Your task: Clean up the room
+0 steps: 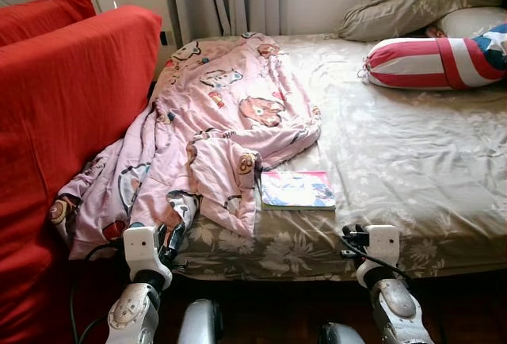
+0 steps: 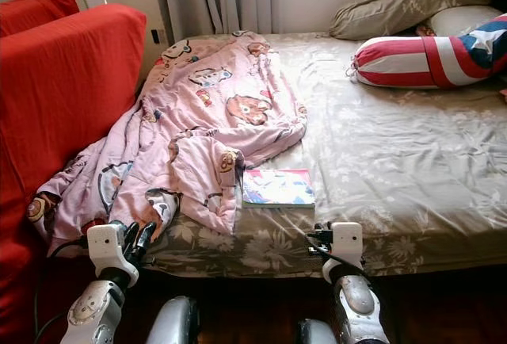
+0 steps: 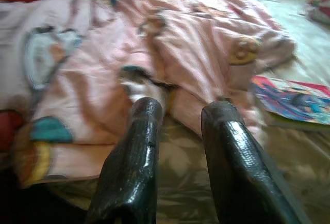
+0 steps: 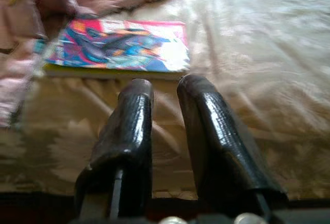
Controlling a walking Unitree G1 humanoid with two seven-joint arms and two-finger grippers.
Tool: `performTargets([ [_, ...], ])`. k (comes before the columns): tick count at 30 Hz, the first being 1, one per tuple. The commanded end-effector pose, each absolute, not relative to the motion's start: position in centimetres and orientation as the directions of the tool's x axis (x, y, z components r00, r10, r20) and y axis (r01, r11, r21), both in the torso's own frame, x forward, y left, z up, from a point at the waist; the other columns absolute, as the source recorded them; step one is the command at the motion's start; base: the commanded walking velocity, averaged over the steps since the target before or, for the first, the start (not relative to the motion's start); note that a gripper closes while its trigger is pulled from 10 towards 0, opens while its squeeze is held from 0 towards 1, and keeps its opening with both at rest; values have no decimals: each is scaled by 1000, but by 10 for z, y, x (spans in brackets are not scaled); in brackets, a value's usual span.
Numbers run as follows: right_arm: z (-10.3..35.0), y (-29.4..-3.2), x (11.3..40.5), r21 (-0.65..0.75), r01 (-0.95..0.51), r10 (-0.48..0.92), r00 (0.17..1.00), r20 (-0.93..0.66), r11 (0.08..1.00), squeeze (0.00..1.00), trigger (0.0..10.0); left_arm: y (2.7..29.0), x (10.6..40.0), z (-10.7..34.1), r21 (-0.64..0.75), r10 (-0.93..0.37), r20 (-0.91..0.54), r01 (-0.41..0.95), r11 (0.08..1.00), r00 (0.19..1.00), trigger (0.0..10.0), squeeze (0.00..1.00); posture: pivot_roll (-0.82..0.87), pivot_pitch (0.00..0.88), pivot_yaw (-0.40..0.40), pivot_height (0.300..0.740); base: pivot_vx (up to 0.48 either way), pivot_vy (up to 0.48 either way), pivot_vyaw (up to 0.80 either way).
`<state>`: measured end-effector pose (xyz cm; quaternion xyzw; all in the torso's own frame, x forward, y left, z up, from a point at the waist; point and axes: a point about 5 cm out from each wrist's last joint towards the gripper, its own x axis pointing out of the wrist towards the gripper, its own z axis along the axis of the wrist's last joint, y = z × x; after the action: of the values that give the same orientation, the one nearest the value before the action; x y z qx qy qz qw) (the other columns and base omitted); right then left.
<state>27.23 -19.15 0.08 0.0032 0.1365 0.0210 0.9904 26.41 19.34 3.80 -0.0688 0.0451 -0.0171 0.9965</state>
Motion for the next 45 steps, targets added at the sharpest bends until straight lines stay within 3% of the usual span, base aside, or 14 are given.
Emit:
performTargets([
  [1,4,-184,276,17,-68,70,966,-249,998,0,10000,199,264,40,-125,-33,-91,21,992,995,10000,0,24,0,32,606,300,0,544],
  [26,2,-181,277,15,-96,96,959,-265,995,0,10000,196,265,41,-116,-56,-87,45,992,995,10000,0,24,0,34,606,317,0,22],
  [38,6,-178,279,49,-84,94,966,-240,995,0,10000,195,266,42,-116,-61,-83,52,992,995,10000,0,22,0,36,606,330,0,347],
  [45,10,-177,286,65,-82,95,965,-245,995,0,10000,192,267,44,-121,-72,-70,63,991,995,10000,0,26,0,39,606,0,0,0],
])
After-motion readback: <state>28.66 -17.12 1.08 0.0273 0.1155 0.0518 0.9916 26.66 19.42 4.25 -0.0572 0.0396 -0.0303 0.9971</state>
